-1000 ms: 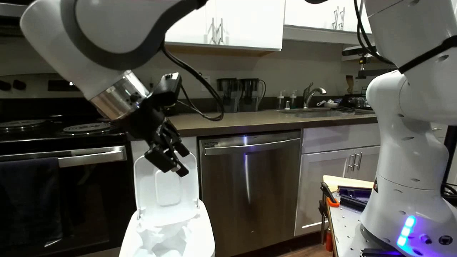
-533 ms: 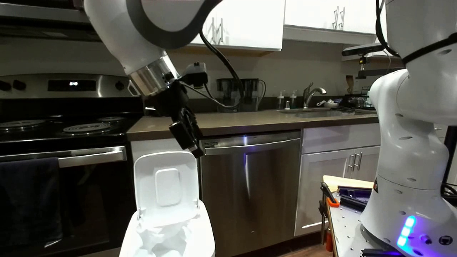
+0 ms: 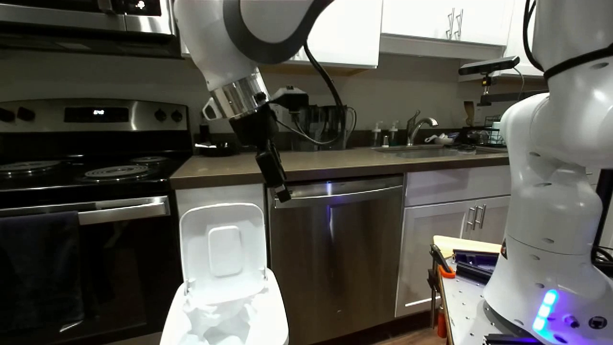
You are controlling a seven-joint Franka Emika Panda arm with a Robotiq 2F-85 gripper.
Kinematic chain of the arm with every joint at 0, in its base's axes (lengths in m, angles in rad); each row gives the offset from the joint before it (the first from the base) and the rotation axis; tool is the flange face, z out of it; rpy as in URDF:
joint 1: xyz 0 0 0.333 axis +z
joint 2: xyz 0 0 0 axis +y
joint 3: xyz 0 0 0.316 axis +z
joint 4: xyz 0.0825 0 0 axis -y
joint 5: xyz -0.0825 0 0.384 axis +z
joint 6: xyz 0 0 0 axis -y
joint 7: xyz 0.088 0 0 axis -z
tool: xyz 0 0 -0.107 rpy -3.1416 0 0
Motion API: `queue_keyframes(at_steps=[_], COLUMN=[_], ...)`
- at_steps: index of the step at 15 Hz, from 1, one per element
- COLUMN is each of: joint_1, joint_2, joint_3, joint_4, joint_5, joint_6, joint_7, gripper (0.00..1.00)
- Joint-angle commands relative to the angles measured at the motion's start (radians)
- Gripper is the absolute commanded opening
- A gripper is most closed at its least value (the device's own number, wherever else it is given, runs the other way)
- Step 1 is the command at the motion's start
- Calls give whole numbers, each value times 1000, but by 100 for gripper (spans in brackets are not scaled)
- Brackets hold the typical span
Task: Open the landfill bin
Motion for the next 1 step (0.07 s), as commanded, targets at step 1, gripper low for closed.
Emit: queue_keyframes(at_steps=[1], joint_1=[-16], joint_2=[-7], joint_3=[10], joint_4=[-7], joint_5=[1], joint_6=[0], joint_7=[-3], gripper=[100])
